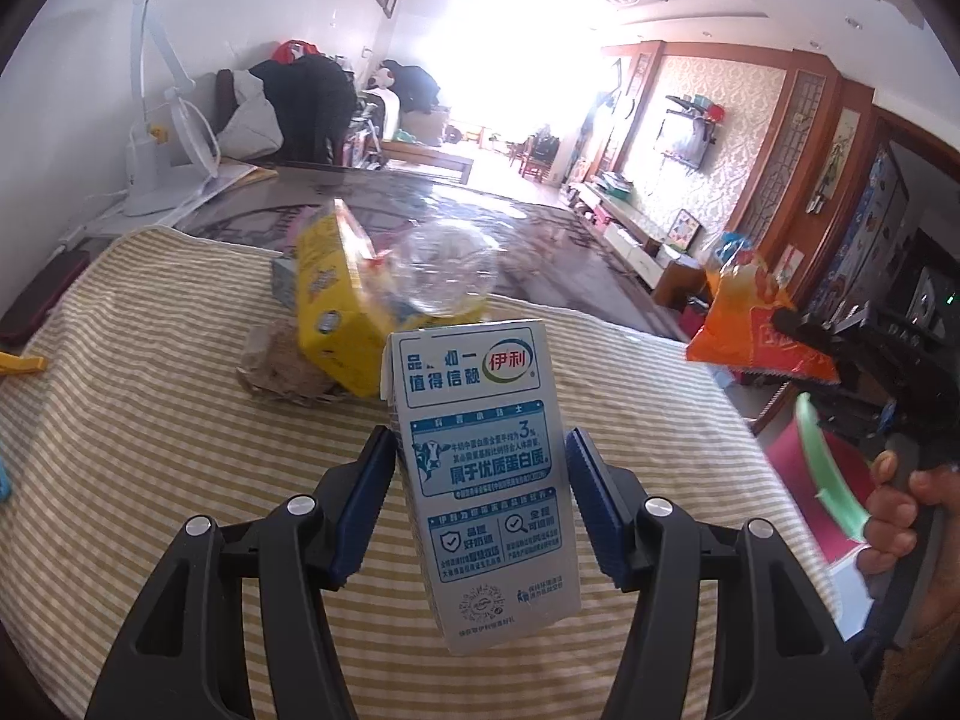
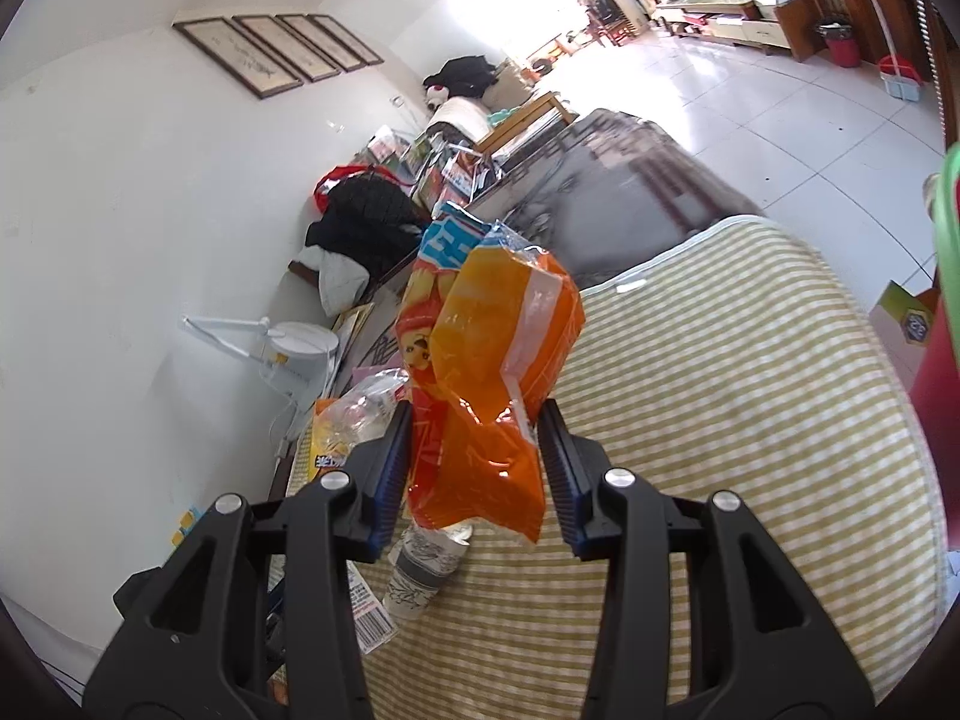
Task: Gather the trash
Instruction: 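Lift the milk carton with the left gripper while the right lifts the orange chip bag, then carry both items over the red bucket and open both grippers to drop them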
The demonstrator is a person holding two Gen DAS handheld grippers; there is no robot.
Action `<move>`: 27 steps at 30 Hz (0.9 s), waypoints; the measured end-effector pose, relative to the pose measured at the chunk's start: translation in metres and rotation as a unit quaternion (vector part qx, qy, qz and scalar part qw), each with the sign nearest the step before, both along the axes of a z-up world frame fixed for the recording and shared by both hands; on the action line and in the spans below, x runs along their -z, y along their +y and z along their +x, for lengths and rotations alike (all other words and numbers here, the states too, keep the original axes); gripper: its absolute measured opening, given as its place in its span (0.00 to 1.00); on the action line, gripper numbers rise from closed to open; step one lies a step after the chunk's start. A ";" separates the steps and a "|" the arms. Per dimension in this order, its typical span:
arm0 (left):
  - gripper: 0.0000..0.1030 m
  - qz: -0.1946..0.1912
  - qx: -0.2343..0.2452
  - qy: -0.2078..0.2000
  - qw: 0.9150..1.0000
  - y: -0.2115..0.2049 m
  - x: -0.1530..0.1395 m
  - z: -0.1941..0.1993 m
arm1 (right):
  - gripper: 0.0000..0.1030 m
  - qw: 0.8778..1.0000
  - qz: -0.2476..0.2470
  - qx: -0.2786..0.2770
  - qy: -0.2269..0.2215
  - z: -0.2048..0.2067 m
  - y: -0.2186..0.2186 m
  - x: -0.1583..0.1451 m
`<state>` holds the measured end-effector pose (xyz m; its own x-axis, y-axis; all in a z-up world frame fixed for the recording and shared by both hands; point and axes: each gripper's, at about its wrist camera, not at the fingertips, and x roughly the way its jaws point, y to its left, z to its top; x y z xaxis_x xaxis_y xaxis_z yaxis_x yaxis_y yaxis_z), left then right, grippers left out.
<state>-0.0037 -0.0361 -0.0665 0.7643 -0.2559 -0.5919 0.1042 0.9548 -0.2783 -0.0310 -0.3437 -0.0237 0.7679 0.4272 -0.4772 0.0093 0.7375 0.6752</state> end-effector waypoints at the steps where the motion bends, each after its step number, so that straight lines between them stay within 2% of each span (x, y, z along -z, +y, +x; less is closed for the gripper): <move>1: 0.55 -0.002 0.004 0.001 1.000 -0.005 -0.001 -0.001 | 0.40 1.000 0.004 0.005 -0.001 -0.004 -0.007 0.000; 10: 0.55 -0.031 0.050 0.019 0.998 -0.054 -0.006 -0.006 | 0.40 0.998 0.014 0.053 -0.014 -0.037 -0.061 -0.004; 13: 0.55 -0.032 0.068 0.021 0.997 -0.073 -0.008 -0.007 | 0.40 0.996 -0.004 0.089 -0.001 -0.052 -0.083 -0.006; 17: 0.55 -0.032 0.094 0.025 0.995 -0.105 -0.012 -0.007 | 0.40 0.990 0.017 0.142 -0.001 -0.076 -0.123 -0.006; 19: 0.55 -0.031 0.111 0.024 0.993 -0.122 -0.014 -0.007 | 0.40 0.987 0.004 0.162 0.000 -0.084 -0.135 -0.010; 22: 0.55 -0.022 0.134 0.022 0.990 -0.142 -0.015 -0.009 | 0.40 0.977 -0.056 0.205 0.014 -0.098 -0.152 -0.020; 27: 0.55 -0.015 0.157 0.020 0.987 -0.164 -0.016 -0.013 | 0.40 0.967 -0.090 0.235 0.035 -0.106 -0.168 -0.018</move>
<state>-0.0167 -0.1999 -0.0507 0.6202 -0.4949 -0.6086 0.3823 0.8682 -0.3164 -0.1368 -0.5119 -0.0054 0.8204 -0.0562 -0.5691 0.4137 0.7454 0.5227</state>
